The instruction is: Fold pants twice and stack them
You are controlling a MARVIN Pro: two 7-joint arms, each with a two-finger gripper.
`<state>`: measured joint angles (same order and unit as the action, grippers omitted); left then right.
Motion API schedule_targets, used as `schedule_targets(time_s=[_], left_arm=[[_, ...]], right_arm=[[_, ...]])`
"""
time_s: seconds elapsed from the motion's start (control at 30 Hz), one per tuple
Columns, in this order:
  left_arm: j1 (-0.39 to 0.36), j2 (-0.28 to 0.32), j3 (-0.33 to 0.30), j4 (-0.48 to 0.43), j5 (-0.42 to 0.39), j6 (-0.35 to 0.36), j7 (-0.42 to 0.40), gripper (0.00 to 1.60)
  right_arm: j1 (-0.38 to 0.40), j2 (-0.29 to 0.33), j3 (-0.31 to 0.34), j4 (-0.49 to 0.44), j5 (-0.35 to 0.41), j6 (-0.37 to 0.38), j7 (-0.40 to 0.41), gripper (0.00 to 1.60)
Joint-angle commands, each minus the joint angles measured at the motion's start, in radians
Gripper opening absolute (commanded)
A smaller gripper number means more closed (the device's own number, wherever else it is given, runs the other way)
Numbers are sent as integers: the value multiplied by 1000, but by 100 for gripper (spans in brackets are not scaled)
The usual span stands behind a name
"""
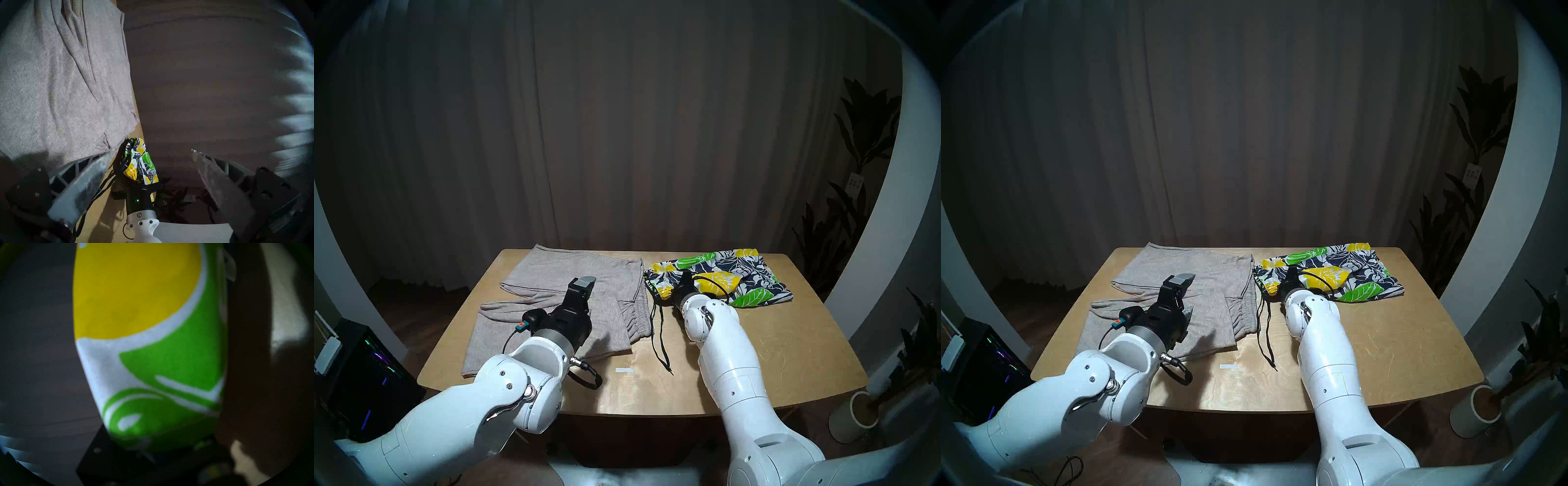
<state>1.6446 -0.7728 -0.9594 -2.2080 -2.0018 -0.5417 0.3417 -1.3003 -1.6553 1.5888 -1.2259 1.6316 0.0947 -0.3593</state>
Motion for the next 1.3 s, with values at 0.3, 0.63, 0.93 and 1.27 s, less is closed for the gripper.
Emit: schedule_targets(time_s=[0.3, 0.63, 0.93, 1.27], left_arm=[[21, 0, -14, -23, 23, -39, -38, 160], [60, 23, -26, -48, 26, -63, -58, 160], [71, 31, -28, -52, 24, -66, -68, 160], [58, 35, -28, -50, 22, -62, -53, 160]], right_arm=[[-102, 17, -78, -229, 223, -73, -114, 0], [-129, 23, -90, -346, 311, -130, -159, 0], [-145, 26, -88, -374, 437, -194, -211, 0], [-120, 17, -61, -369, 588, -263, -224, 0]])
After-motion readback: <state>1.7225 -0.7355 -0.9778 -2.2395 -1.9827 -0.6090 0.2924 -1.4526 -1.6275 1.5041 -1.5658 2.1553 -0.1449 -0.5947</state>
